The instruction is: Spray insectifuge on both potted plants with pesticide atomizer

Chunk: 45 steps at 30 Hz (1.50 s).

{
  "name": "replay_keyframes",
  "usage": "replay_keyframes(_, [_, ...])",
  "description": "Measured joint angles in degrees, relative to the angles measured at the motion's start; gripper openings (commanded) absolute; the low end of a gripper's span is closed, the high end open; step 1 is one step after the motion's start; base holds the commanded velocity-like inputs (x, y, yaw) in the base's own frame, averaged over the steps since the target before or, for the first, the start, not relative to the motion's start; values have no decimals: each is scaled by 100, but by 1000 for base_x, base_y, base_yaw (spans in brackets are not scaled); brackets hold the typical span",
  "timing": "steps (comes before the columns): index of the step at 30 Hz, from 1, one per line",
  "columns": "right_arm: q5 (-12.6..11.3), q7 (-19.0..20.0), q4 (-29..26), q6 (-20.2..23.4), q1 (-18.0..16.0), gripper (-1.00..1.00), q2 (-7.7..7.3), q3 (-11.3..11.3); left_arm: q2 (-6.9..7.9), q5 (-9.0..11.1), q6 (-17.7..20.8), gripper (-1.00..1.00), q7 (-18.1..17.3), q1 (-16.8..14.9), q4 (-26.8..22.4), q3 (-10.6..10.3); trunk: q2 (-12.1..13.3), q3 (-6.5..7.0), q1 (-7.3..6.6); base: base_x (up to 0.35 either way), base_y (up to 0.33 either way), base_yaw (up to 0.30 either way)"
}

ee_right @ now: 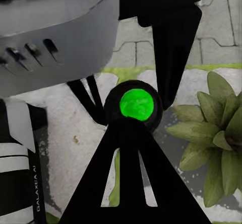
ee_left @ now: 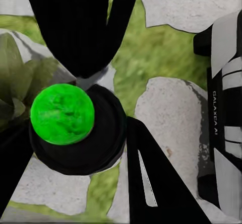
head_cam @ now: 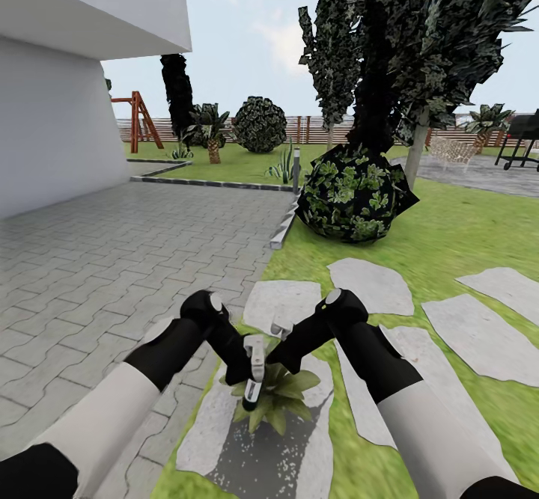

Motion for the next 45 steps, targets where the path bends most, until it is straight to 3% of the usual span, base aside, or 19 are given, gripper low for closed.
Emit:
replay_keyframes(5, [0,0,-3,0,0,-100,0,0,131,-7,-187,-100,-4,-5,573,237,0,0,0,0,0,0])
replay_keyframes(7, [0,3,-3,0,0,-100,0,1,264,-8,-242,-100,1,-6,717,255,0,0,0,0,0,0])
replay_keyframes(13, [0,2,-7,1,0,-100,1,2,847,-7,-272,-100,17,-4,944,289,0,0,0,0,0,0])
replay_keyframes(15, [-2,-9,-2,3,0,-100,0,-16,1016,-8,-272,-100,31,37,968,615,0,0,0,0,0,0])
replay_keyframes(19, [-22,-40,15,1,0,-100,-44,-114,1074,-14,-255,-100,413,86,969,1615,0,0,0,0,0,0])
replay_keyframes(20, [-26,-52,28,0,0,-100,-111,-268,1075,-15,-244,-100,624,91,965,1795,0,0,0,0,0,0])
replay_keyframes(21, [-13,-118,49,0,-1,-100,-374,-949,1073,-19,-209,-100,1023,95,951,2075,0,1,0,0,0,0])
replay_keyframes(22, [-15,-222,56,-3,-1,-100,-762,-1725,1068,-18,-176,-100,1201,98,936,2275,0,0,0,0,0,0])
replay_keyframes(23, [-21,-433,58,1,-1,-100,-910,-2618,1058,-17,-36,-100,1293,99,925,2539,0,1,0,0,0,0])
replay_keyframes(25, [-9,-953,61,-31,1,-100,-1051,-4221,1048,-10,508,-100,1466,104,916,3041,0,0,0,0,0,0])
replay_keyframes(26, [-13,-1149,61,-34,2,100,-1067,-4652,1047,1,652,-100,1602,103,916,3137,0,0,0,0,0,0])
replay_keyframes(27, [-7,-1425,61,-43,3,100,-1083,-5065,1046,0,776,-100,1888,105,915,3227,0,0,0,0,0,0])
replay_keyframes(29, [-10,-1852,61,-62,3,100,-1091,-5448,1033,-2,876,-100,2479,113,917,3299,0,0,0,0,0,0])
replay_keyframes(31, [-20,-2202,61,-230,3,100,-1069,-5593,928,9,925,-100,3112,236,934,3328,0,0,0,0,0,0])
replay_keyframes(34, [-22,-2331,61,-426,3,100,-1042,-5639,474,40,958,-100,4122,319,983,3580,0,0,0,0,0,0])
replay_keyframes(36, [-22,-2407,70,-459,3,100,-1032,-5646,197,37,958,-100,4679,337,1019,4032,0,0,0,0,0,0])
replay_keyframes(38, [-23,-2845,76,-462,3,100,-1026,-5648,63,32,953,-100,4995,343,1044,4460,0,0,0,0,0,0])
replay_keyframes(40, [-24,-3467,91,-456,3,100,-1021,-5638,8,40,956,-100,5111,350,1066,4653,0,0,0,0,0,0])
replay_keyframes(45, [-37,-3824,99,-399,3,100,-1020,-5629,-37,41,944,-100,5142,519,1076,4751,0,0,0,0,0,0])
